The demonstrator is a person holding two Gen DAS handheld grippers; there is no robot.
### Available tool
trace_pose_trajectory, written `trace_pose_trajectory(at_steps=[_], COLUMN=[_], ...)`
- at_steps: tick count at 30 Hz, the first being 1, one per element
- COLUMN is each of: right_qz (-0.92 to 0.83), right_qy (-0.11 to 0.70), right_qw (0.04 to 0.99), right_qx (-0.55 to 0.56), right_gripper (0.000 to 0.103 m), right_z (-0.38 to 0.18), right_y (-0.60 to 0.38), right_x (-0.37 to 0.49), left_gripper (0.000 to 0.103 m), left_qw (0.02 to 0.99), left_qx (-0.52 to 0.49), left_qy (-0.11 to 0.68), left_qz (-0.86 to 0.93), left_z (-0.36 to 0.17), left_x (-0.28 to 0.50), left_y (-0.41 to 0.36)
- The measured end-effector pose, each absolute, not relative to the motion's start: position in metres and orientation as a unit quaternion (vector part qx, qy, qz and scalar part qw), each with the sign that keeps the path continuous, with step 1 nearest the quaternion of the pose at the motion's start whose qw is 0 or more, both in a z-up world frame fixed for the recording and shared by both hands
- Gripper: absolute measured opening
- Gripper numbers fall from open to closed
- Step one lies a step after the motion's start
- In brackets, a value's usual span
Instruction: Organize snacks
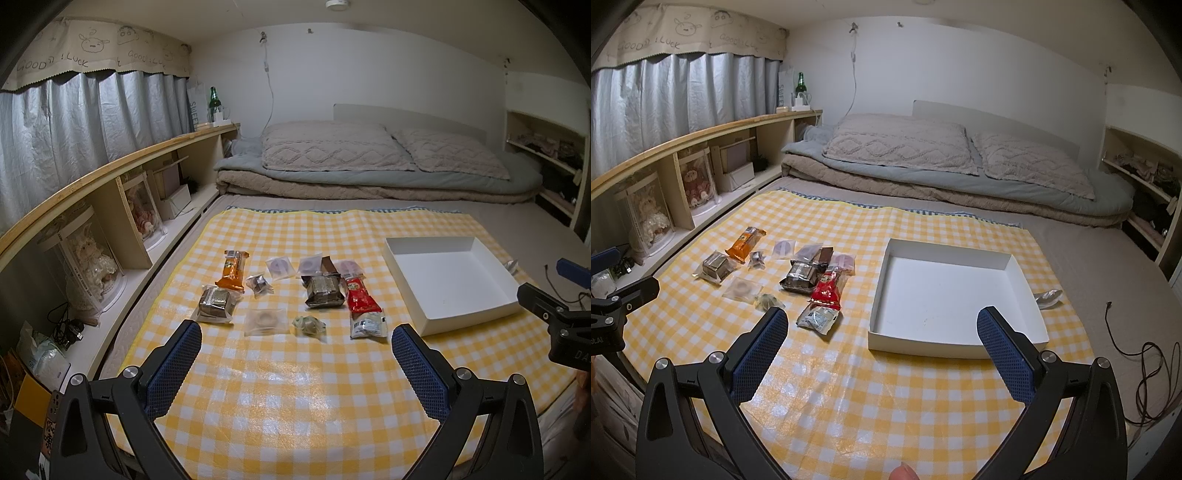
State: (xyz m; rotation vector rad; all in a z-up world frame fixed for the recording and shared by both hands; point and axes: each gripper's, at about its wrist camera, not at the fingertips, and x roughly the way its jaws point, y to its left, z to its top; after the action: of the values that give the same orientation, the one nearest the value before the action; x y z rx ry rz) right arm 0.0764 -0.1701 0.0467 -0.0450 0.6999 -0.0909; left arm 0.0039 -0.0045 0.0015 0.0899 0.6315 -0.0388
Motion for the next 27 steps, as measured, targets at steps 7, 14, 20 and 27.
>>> trace_pose_trajectory(at_steps=[7,14,20,27], right_qz=[-0.045,-0.045,-0.045,-0.045], right_qy=[0.342,0.342,0.342,0.341], right_qw=[0.938,0.938,0.938,0.939], right_qx=[-0.022,-0.024,-0.023,-0.024], right_gripper=[0.103,0.103,0.103,0.103], right_z=[0.0472,0.0475,0.0475,0.0474], right_y=[-0.1703,-0.1701,-0.17,-0.1692], right_x=[0.0762,0.076,0.0758,0.0757], left_gripper=[0.103,0.103,0.103,0.103], left_qw=[0.949,0.95,0.95,0.95], left_qx=[0.044,0.044,0.043,0.043], left_qy=[0.31,0.31,0.31,0.309], left_qz=[-0.019,-0.019,-0.019,-0.019], left_z=[0.0011,0.0012,0.0011,0.0012], left_x=[0.0033,0.0038,0.0029,0.0041], left_y=[-0.003,-0.0032,-0.0027,-0.0031])
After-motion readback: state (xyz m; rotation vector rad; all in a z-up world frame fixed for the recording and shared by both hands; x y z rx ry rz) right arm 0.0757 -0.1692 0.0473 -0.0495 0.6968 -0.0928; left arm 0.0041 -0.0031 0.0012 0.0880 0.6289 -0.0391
